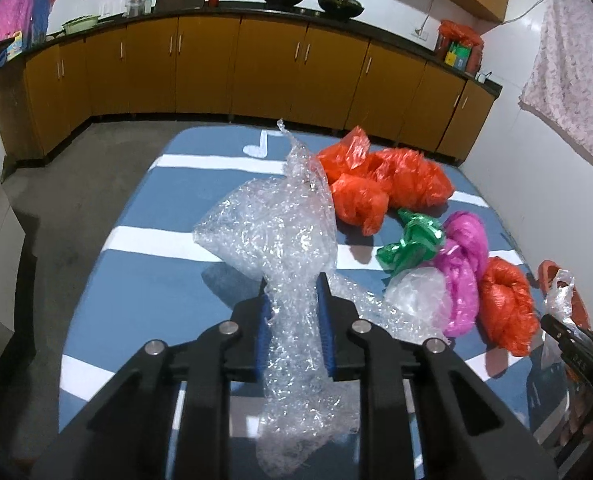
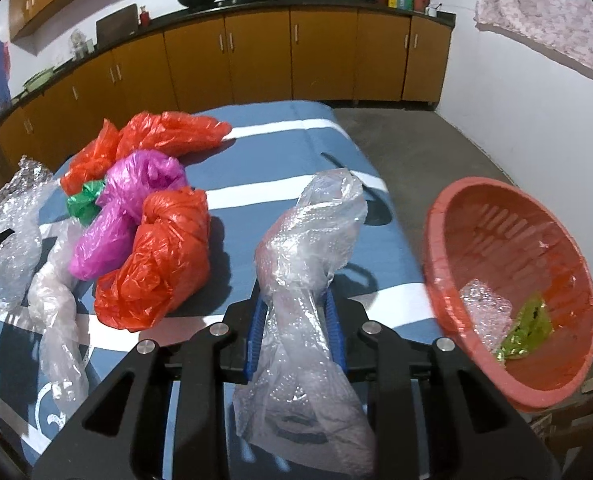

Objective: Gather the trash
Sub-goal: 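Carry the bubble wrap in the left tool while the right tool carries the clear bag over the basket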

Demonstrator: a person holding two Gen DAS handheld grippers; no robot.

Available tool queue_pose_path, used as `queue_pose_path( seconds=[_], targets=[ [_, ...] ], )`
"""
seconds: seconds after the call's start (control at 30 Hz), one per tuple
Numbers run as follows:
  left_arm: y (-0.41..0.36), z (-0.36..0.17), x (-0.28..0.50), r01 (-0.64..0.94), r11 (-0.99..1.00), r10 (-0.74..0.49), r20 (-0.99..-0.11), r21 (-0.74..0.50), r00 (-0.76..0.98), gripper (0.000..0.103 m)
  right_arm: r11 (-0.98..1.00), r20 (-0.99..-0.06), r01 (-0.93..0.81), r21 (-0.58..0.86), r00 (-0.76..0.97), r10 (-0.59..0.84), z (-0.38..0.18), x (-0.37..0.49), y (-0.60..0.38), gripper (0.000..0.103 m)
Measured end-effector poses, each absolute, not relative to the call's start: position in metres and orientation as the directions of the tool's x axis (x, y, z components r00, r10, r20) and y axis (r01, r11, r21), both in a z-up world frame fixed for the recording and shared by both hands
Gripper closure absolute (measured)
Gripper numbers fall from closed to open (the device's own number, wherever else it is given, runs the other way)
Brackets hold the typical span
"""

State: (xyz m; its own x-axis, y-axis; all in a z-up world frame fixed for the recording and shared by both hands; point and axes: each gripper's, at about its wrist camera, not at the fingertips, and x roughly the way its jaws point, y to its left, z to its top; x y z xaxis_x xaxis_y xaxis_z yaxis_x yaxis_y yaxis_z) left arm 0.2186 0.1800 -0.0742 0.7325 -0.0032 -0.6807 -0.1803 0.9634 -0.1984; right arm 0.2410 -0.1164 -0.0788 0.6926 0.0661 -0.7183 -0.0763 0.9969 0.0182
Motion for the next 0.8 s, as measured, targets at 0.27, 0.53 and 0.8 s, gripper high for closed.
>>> queue_pose_path(
  seconds=[0.27,0.53,0.8],
  targets=[
    [0.166,-0.039,0.199,-0.117,0.975,-0.027,-0.62,-0.19,0.784,0.082,0.998,-0.662,-0.068,0.007,0.747,0.055,-0.049,0.224,-0.128,0.074],
    [0.122,-0.007,0.19,0.003,0.984,-0.106,-0.563,-0.18,0.82,0.082,0.999,-0.607,-0.043,-0.011,0.794,0.028,-0.027,0.205,-0.148,0.074],
    [0.054,0.01,0.189,0.155,0.97,-0.233,-0.532,-0.187,0.814,0.082,0.999,-0.577,0.046,-0.027,0.815,-0.053,-0.017,0.192,-0.189,0.074]
  ],
)
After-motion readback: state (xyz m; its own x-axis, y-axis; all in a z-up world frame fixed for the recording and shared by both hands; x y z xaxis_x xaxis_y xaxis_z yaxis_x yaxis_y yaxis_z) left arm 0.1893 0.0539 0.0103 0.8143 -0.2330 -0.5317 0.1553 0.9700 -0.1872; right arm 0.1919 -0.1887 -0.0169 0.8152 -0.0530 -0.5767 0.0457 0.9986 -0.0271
